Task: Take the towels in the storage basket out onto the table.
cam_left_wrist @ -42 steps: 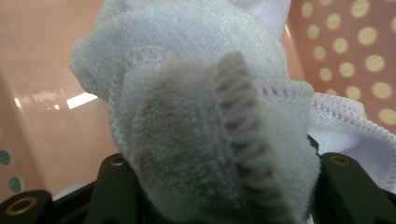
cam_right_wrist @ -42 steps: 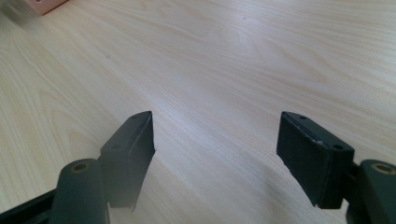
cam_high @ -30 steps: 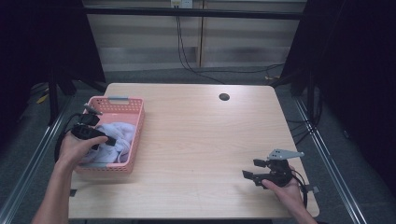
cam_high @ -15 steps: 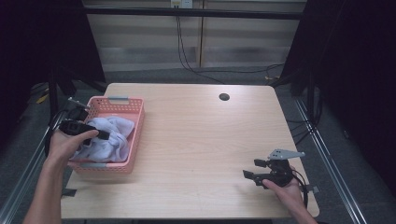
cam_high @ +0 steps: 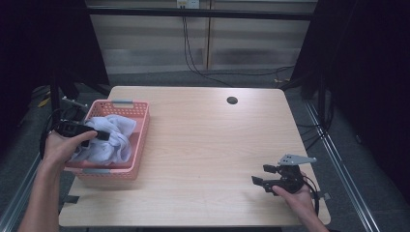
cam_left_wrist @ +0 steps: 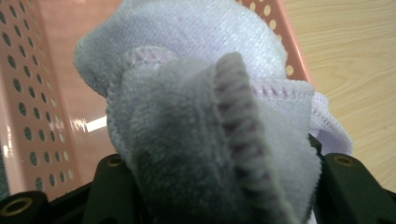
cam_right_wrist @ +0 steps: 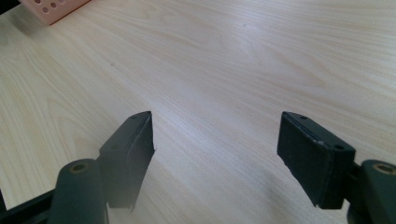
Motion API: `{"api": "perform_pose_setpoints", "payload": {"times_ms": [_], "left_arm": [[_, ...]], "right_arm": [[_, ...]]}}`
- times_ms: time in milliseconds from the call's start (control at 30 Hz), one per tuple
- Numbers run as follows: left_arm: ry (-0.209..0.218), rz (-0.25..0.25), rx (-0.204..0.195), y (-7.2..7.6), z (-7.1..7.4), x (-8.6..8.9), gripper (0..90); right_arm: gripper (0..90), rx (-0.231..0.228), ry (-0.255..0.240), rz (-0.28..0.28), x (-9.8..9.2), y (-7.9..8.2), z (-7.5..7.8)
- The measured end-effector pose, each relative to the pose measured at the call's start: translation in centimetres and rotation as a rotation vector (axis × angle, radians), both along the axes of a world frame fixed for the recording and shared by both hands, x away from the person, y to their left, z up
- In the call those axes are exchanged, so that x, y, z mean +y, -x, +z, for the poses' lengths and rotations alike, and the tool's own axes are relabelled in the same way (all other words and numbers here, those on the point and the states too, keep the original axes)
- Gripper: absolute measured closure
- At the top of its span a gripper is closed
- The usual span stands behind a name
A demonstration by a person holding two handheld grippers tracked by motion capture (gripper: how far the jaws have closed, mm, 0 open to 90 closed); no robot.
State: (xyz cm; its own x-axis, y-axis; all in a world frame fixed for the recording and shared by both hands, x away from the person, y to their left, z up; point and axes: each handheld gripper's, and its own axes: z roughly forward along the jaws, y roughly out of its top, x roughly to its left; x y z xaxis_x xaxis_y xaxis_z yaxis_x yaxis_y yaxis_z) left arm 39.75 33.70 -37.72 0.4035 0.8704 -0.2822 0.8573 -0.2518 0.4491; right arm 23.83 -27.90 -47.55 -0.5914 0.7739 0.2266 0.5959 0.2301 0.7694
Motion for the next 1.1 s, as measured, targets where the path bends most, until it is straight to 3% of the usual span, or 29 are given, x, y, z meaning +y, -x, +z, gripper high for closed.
{"api": "perform_pose_setpoints", "payload": {"times_ms": [33, 233, 300, 433, 767, 900, 933, 1033, 1100], "left_arm": [[0.019, 0.028, -0.009, 0.0, 0.3, -0.1, 44.6], [0.013, 0.018, -0.028, 0.1, 1.3, 0.0, 44.6], [0.015, 0.018, -0.057, 0.2, 1.8, 0.0, 44.7], [0.010, 0.012, -0.061, 0.2, 2.6, -0.2, 44.7], [0.031, -0.001, -0.106, 0.5, 4.5, -0.7, 44.7], [0.052, -0.006, -0.122, 0.6, 5.3, -0.8, 44.7], [0.065, 0.013, -0.129, 0.6, 5.4, -1.0, 44.8], [0.062, -0.018, -0.131, 0.6, 5.8, -1.2, 44.8], [0.078, -0.004, -0.137, 0.6, 5.9, -1.5, 44.8]], "right_arm": [[27.0, 0.000, -0.001, 0.000, 0.0, 0.0, 0.0], [26.7, 0.001, -0.004, -0.003, -0.1, 0.0, 0.1], [26.7, 0.003, -0.004, -0.004, -0.1, 0.1, 0.1], [26.7, -0.002, -0.003, -0.003, -0.1, 0.1, 0.1], [26.7, 0.003, -0.005, -0.003, 0.0, 0.1, 0.1], [26.7, 0.000, -0.007, -0.001, -0.1, 0.1, 0.1], [26.7, 0.001, -0.008, -0.001, -0.1, 0.1, 0.1], [26.7, 0.002, -0.005, 0.002, 0.0, 0.0, 0.1], [26.7, 0.000, -0.002, 0.005, 0.0, 0.0, 0.0]]}}
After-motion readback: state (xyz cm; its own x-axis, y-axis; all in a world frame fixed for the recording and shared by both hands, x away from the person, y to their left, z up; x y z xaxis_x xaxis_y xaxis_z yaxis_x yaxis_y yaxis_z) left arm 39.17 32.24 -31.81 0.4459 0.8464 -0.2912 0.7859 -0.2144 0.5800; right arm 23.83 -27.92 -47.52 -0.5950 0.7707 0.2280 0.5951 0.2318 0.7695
